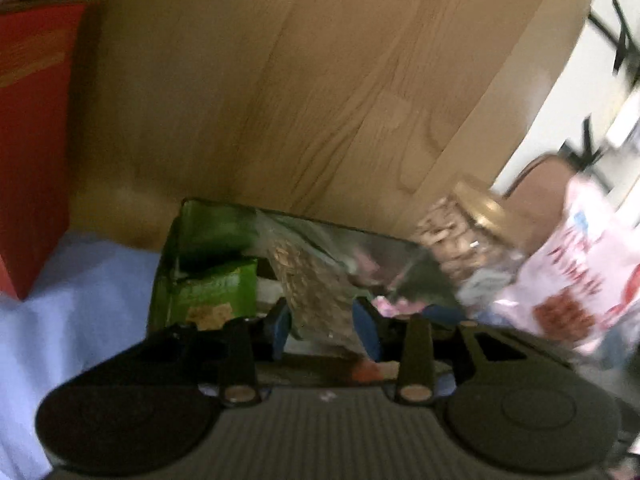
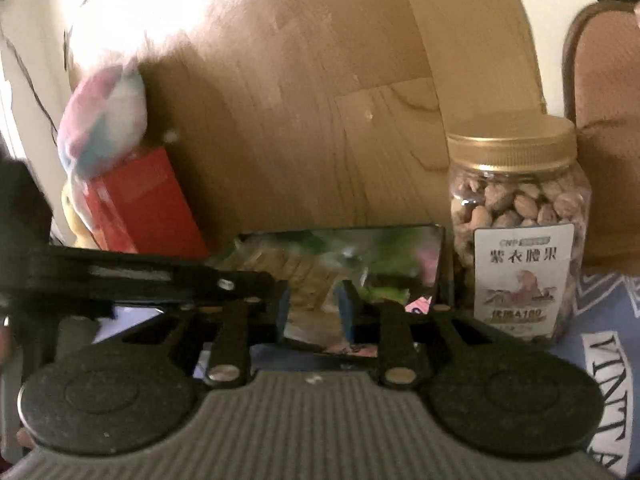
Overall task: Organize snacks
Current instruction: 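Carry the seed bag into the black box and open the left tool, then grasp the light green pouch with the right tool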
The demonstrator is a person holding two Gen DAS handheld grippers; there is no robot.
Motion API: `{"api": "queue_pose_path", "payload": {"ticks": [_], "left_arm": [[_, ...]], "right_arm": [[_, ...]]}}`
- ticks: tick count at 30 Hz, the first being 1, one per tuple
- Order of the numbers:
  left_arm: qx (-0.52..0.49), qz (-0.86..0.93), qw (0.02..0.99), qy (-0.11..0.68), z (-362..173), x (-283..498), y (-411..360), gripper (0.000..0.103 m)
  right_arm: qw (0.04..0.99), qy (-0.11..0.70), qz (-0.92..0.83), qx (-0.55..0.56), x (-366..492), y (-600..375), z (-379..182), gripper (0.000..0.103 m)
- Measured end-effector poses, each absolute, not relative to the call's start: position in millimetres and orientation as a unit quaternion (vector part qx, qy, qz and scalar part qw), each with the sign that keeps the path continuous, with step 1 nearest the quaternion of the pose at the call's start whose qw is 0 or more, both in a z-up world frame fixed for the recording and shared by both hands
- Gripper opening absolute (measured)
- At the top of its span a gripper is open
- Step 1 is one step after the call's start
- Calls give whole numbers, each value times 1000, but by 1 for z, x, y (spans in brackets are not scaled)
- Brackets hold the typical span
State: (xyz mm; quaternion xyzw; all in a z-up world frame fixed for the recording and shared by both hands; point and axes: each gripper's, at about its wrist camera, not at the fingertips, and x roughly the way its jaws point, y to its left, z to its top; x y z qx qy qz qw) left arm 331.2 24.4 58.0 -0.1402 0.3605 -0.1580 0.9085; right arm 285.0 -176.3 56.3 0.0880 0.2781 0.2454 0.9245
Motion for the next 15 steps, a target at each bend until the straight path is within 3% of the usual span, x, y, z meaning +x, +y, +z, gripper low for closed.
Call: {"api": "queue_pose_path", "payload": {"ticks": [2,7,10,15], "left_arm": [[-118,-147,916,354,56,328,18,40],[-108,-142,935,305,77,285,29,43],[-107,-155,937,296,84,243,39,45],[-155,-224,893,359,61,183,44,45]], "right_arm": [[933,260,236,81,279,-181,57,43],[927,255,248,118,249,-211,70,43],[908,293,263,145,221,-232,67,43],[868,376,257,196,163,-274,31,44]]}}
